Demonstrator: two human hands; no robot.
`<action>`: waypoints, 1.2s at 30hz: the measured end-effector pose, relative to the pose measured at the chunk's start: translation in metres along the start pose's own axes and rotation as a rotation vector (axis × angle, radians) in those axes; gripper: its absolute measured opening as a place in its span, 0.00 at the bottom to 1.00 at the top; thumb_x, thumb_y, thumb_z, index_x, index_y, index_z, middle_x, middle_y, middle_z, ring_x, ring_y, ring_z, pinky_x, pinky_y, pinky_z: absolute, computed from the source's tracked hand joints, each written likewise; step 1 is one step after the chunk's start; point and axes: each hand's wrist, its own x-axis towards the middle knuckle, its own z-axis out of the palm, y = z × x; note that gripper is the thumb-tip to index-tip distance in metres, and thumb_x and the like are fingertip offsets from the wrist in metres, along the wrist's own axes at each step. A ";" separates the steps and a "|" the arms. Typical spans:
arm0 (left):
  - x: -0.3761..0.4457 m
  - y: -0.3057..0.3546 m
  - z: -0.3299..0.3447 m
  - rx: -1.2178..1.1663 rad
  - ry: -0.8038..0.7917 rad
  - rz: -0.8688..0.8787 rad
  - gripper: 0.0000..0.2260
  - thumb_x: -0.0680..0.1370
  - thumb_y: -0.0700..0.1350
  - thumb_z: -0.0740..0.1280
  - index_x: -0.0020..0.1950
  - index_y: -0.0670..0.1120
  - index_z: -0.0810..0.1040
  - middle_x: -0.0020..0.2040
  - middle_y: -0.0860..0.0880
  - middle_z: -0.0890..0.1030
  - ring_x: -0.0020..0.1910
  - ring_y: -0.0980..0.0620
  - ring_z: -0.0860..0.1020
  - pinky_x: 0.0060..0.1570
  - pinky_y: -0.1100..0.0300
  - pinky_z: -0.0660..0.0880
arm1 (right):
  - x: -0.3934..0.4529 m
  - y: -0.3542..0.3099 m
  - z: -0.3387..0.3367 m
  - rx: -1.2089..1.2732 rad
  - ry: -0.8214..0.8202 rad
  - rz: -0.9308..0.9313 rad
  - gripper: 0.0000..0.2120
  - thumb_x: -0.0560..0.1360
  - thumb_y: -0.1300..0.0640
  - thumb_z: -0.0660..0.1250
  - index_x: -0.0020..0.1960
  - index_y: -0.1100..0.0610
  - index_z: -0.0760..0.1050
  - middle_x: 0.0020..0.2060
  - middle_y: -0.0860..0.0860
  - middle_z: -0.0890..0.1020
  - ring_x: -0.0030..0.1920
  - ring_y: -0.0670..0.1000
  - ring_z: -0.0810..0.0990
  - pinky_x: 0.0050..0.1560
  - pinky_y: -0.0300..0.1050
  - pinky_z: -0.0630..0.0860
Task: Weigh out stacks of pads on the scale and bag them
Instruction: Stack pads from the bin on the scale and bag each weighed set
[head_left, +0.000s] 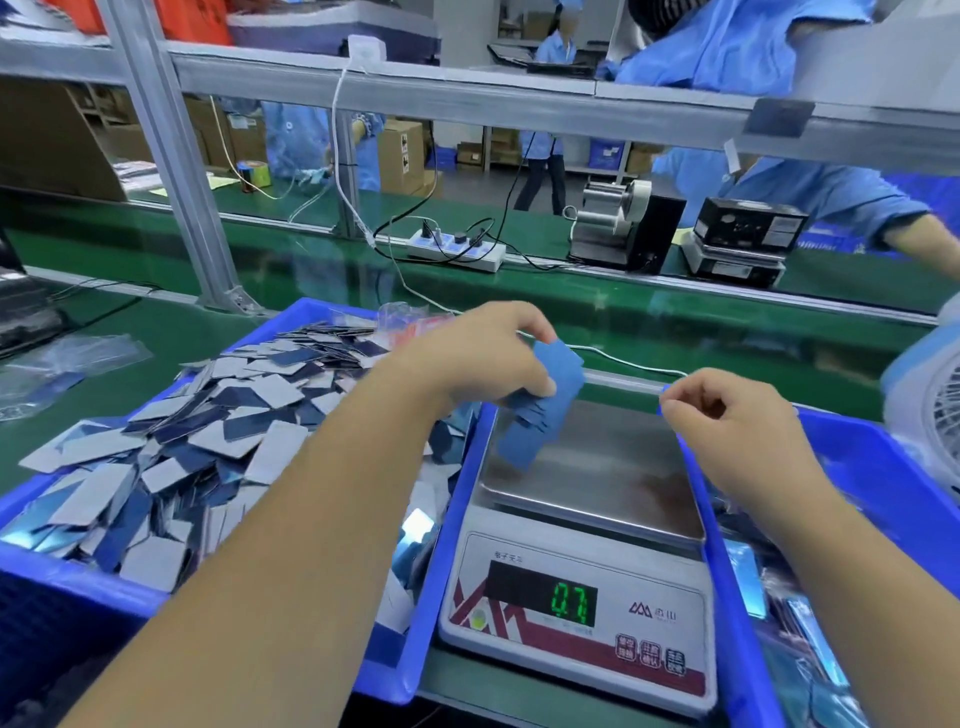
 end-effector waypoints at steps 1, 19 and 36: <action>0.002 0.002 0.013 0.006 -0.048 0.019 0.14 0.72 0.37 0.74 0.52 0.52 0.77 0.29 0.55 0.74 0.29 0.53 0.73 0.36 0.56 0.75 | 0.001 0.001 -0.001 0.012 0.026 0.024 0.08 0.74 0.57 0.67 0.36 0.49 0.78 0.28 0.39 0.78 0.30 0.43 0.72 0.33 0.41 0.67; -0.009 -0.020 -0.006 0.807 -0.068 -0.135 0.09 0.75 0.37 0.63 0.53 0.46 0.74 0.54 0.44 0.79 0.45 0.46 0.76 0.41 0.57 0.74 | 0.000 0.004 0.004 -0.014 -0.079 0.042 0.09 0.74 0.57 0.65 0.36 0.49 0.78 0.27 0.37 0.77 0.29 0.37 0.73 0.32 0.41 0.65; -0.037 -0.025 -0.006 1.029 -0.429 -0.252 0.08 0.69 0.49 0.77 0.42 0.53 0.79 0.45 0.54 0.81 0.46 0.51 0.80 0.40 0.57 0.76 | -0.002 0.004 0.004 -0.008 -0.121 0.031 0.09 0.74 0.58 0.66 0.36 0.50 0.79 0.27 0.41 0.78 0.27 0.40 0.73 0.30 0.40 0.67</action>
